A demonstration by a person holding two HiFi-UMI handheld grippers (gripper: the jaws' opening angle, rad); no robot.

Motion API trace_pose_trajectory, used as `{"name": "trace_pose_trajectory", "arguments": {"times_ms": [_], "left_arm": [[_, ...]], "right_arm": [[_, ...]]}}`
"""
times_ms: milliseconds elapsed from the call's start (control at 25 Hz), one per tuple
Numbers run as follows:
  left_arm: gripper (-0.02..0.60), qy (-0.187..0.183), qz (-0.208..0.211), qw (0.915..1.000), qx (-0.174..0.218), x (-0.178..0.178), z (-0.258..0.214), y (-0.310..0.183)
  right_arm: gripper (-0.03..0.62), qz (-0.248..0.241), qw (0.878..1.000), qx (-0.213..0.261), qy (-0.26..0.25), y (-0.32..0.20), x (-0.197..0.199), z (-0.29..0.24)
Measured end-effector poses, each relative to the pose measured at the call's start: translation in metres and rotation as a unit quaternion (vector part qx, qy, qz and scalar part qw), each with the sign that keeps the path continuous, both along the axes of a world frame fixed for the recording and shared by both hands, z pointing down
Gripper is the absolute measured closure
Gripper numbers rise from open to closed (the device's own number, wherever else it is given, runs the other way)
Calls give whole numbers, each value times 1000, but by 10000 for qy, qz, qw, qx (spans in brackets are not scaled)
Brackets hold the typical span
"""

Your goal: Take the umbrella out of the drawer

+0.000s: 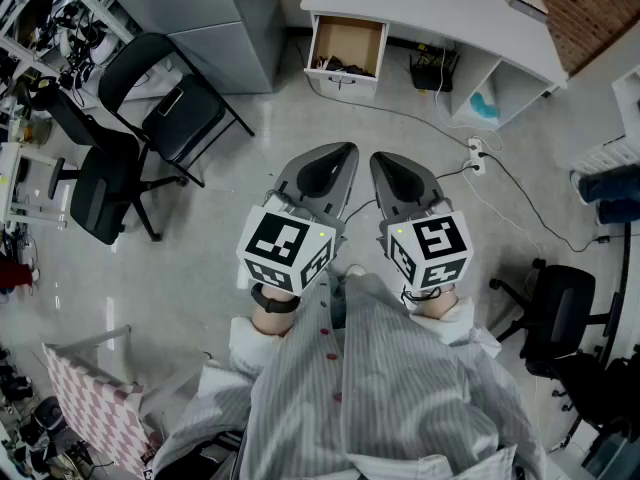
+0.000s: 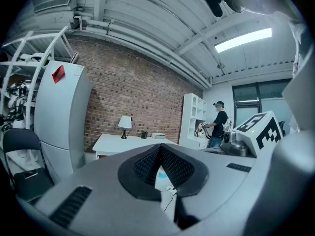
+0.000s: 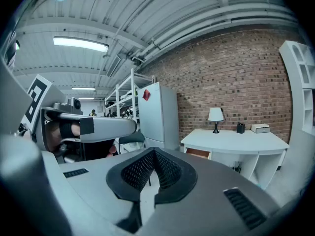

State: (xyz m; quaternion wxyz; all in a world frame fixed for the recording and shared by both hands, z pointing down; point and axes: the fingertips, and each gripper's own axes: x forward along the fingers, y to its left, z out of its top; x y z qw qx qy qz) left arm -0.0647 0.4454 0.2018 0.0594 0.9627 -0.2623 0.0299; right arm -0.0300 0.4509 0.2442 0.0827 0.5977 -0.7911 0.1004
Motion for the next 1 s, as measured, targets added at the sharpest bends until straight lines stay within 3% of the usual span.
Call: {"name": "trace_pose_trajectory", "arguments": {"times_ms": [720,1000], "left_arm": [[572,36,-266,9995,148,13,0,37],[572,26,-399,9991,140,11,1,27]], "right_arm": [[559,79,9999,55,46,45,31,6],[559,69,10000,18,22,37,36,11]]}}
